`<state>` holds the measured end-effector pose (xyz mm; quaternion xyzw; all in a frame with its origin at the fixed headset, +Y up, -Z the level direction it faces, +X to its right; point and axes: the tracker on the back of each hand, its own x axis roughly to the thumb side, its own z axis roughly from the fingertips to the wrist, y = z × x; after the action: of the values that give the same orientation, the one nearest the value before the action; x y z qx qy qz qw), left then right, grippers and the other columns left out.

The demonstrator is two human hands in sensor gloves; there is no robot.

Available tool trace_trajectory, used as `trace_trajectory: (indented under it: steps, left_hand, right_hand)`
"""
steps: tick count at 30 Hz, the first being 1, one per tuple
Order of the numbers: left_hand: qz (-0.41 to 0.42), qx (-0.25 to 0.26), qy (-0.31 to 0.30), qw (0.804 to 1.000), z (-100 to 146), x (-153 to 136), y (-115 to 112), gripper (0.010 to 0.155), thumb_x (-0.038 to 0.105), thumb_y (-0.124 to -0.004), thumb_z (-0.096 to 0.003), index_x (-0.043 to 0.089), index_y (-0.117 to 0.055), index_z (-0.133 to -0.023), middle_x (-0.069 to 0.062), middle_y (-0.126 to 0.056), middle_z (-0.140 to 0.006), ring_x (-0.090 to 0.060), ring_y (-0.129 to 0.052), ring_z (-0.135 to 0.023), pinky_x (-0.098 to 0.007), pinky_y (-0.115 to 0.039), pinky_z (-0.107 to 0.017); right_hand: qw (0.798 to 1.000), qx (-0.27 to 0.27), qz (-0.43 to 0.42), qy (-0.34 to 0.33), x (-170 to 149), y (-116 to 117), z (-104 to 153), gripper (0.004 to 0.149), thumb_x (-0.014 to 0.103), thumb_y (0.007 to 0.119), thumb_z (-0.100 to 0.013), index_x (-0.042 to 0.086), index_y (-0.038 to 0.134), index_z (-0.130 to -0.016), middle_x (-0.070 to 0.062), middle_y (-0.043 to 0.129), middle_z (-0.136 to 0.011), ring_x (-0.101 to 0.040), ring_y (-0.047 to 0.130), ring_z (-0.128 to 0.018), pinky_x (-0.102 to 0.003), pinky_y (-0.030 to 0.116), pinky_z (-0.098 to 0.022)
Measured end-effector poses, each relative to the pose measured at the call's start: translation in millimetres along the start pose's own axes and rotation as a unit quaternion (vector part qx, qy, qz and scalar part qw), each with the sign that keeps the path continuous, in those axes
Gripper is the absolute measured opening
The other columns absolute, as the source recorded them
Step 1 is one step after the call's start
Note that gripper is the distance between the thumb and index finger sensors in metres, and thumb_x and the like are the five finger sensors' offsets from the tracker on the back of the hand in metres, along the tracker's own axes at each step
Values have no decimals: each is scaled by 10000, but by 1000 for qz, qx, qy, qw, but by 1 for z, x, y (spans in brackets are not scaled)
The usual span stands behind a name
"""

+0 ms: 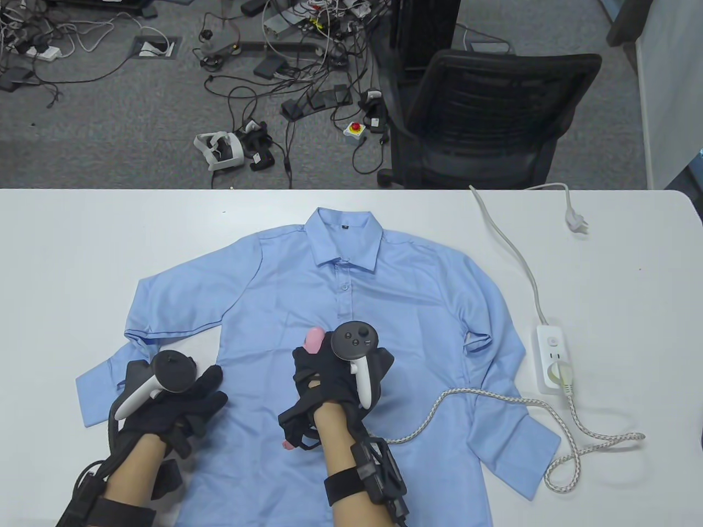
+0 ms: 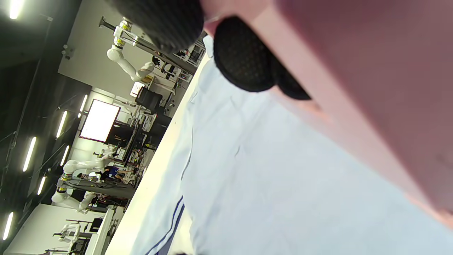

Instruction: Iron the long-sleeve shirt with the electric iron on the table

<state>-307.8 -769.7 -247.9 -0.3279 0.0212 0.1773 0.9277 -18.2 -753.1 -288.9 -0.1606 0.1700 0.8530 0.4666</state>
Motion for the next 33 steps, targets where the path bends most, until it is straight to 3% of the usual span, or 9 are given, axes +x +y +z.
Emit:
trace_trajectory:
  steps: [4,9,13,16,21,26,33]
  left_hand:
    - [-20,64,-26,997,14,13,11,648,656,-532,-536,473,-217,-1072,-9,42,-1160,-297,53,-1035,-603,-12,-679]
    - [10,50,-18,999,12,2,12,652,658,-526,-539,466,-210,-1075,-10,46,-1159,-298,57,-1034,-603,-9,-679]
    - [23,50,-6,998,13,-1,17,657,664,-512,-538,450,-208,-1081,-24,34,-1163,-310,41,-1037,-601,-27,-687]
    - [35,89,-16,995,19,1,22,656,667,-499,-533,445,-219,-1082,-27,17,-1169,-311,27,-1042,-602,-37,-691]
    - [48,96,-12,994,21,-6,24,651,662,-493,-533,441,-223,-1083,-30,12,-1169,-314,24,-1041,-603,-38,-689]
    - [59,94,-12,994,21,-8,24,653,659,-491,-534,432,-225,-1085,-33,9,-1169,-314,22,-1041,-602,-38,-689]
    - [45,88,-15,995,21,-4,21,620,619,-502,-548,439,-249,-1085,-34,1,-1172,-314,19,-1041,-602,-38,-688]
  right_hand:
    - [1000,12,4,15,1,0,-2,805,434,707,-403,29,270,-945,-3,627,-773,-78,903,-504,-249,878,-394]
    - [992,68,-66,86,3,-3,-2,804,359,751,-405,-8,255,-921,-35,628,-743,-141,889,-501,-337,857,-432]
    - [984,123,-97,80,10,7,19,773,363,762,-397,-4,289,-887,-26,640,-736,-139,903,-500,-340,871,-429]
    - [977,181,-99,49,24,27,39,774,366,755,-405,-2,278,-891,-22,626,-749,-134,898,-520,-338,871,-444]
    - [983,174,-55,10,41,67,64,774,368,752,-399,-1,283,-892,-20,629,-749,-132,902,-519,-338,877,-441]
    - [982,183,-28,30,30,102,66,773,364,740,-403,-10,274,-893,-32,620,-756,-139,900,-531,-347,879,-447]
    - [984,174,-18,13,29,109,68,777,384,735,-404,-1,264,-888,-19,619,-764,-123,910,-539,-331,891,-444]
